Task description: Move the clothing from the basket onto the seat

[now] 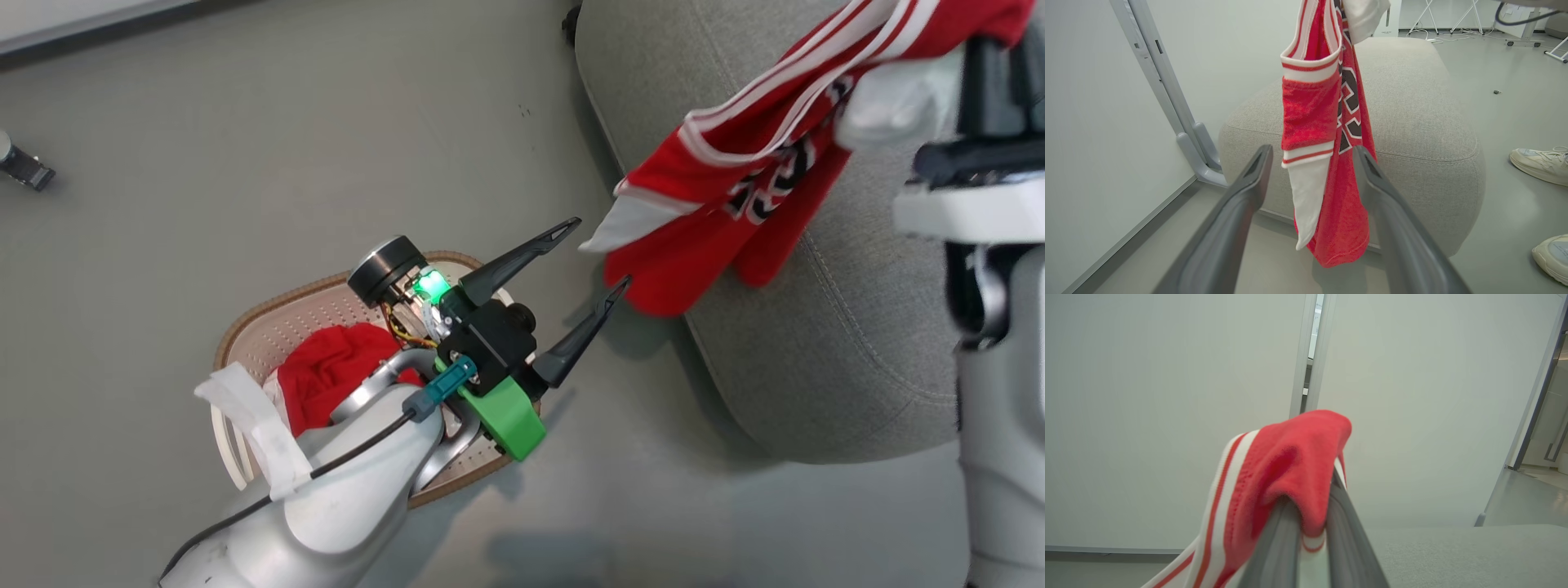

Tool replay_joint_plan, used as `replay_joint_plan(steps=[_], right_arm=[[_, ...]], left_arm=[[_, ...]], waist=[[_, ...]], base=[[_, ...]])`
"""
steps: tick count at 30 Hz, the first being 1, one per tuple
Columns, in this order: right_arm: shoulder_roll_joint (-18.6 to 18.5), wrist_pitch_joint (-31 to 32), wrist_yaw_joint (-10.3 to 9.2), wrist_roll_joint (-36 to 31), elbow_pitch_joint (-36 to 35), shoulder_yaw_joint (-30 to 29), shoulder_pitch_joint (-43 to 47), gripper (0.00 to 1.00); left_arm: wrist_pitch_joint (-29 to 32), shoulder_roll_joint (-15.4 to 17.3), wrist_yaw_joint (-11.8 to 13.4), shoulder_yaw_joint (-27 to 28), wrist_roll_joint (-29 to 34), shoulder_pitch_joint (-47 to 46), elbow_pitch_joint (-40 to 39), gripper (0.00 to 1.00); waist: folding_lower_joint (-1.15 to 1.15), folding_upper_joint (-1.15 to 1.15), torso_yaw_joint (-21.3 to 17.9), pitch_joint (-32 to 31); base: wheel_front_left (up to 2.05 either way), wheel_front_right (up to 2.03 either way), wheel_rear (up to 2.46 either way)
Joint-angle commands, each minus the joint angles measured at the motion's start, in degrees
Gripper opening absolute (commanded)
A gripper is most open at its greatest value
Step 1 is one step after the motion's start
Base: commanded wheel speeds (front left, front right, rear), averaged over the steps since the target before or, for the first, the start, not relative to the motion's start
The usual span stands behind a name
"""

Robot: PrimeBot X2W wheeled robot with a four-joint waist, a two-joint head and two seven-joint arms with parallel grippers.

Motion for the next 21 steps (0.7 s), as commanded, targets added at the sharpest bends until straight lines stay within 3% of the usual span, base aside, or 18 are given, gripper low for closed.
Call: replay_joint_plan(steps=[1, 7, 16, 21], right_arm=[[-1.2, -0.1, -0.04, -0.4, -0.1, -1.3, -3.1, 0.00], [-7.1, -0.1, -0.04, -0.2, 1.0, -7.6, -15.9, 0.00], [-19.8, -0.1, -0.04, 0.5, 8.3, -11.4, -32.2, 0.00], [-22.8, -0.1, -0.04, 1.5, 12.9, -11.7, -36.3, 0.00]], left_arm=[[-0.1, 0.5, 0.0, 0.3, 0.4, -1.4, -0.3, 1.00], [-0.1, 1.4, 0.0, 0.7, 1.2, -4.1, -0.9, 1.00], [-0.1, 2.5, 0.0, 1.3, 2.5, -6.8, -1.6, 1.00], [0.0, 3.1, 0.0, 1.7, 2.8, -7.3, -2.0, 1.00]], waist=[[0.00, 0.00, 0.8, 3.3], [0.00, 0.00, 1.6, 9.2], [0.00, 0.00, 1.1, 14.7], [0.00, 0.00, 0.5, 16.3]], base=[[0.00, 0.00, 0.00], [0.00, 0.00, 0.00], [0.00, 0.00, 0.00], [0.00, 0.00, 0.00]])
